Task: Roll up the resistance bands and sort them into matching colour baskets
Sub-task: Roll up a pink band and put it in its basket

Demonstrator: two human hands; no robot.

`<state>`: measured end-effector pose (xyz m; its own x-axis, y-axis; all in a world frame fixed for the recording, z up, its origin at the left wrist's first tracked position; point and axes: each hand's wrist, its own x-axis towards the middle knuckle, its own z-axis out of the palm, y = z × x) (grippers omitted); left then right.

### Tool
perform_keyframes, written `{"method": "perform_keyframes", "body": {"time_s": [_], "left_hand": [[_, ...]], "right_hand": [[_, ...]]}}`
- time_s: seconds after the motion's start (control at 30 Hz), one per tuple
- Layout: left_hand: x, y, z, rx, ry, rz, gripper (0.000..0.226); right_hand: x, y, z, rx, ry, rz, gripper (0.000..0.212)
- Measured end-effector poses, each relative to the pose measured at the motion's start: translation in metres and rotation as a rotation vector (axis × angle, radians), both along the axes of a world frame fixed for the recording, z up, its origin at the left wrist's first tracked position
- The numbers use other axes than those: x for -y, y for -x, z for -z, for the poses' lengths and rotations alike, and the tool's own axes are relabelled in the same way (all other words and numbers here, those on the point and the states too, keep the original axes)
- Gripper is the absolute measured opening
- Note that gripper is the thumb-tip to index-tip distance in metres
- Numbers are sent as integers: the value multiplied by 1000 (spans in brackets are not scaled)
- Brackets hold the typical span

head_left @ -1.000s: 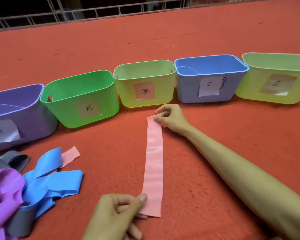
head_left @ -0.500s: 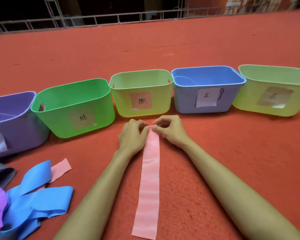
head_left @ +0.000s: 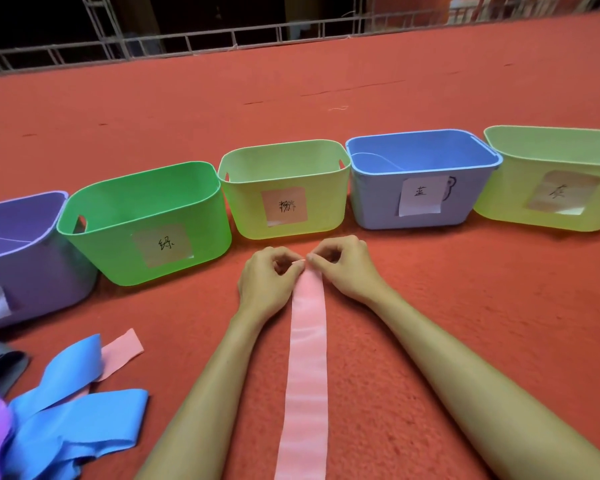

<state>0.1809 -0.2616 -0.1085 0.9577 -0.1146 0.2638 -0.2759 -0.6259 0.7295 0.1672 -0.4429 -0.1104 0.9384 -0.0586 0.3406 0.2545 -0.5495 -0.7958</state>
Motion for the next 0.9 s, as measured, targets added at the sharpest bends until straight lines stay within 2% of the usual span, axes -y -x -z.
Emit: {"method": "perform_keyframes", "body": {"time_s": [0.1,0.2,0.37,0.9], "left_hand": [[-2,-1,0,-19,34,37,11],[-2,-1,2,-17,-12,47,23],[-3,-5,6,-10,-29,60,15],[-5,-6,7,-18,-4,92,12]], "right_hand": [[2,1,0,-17,-91,-36,9],[1,3,0,-28,-130,-60,8],[2,2,2,-40,-128,-78,7],[4,2,3,-54,-78,-116,5]]}}
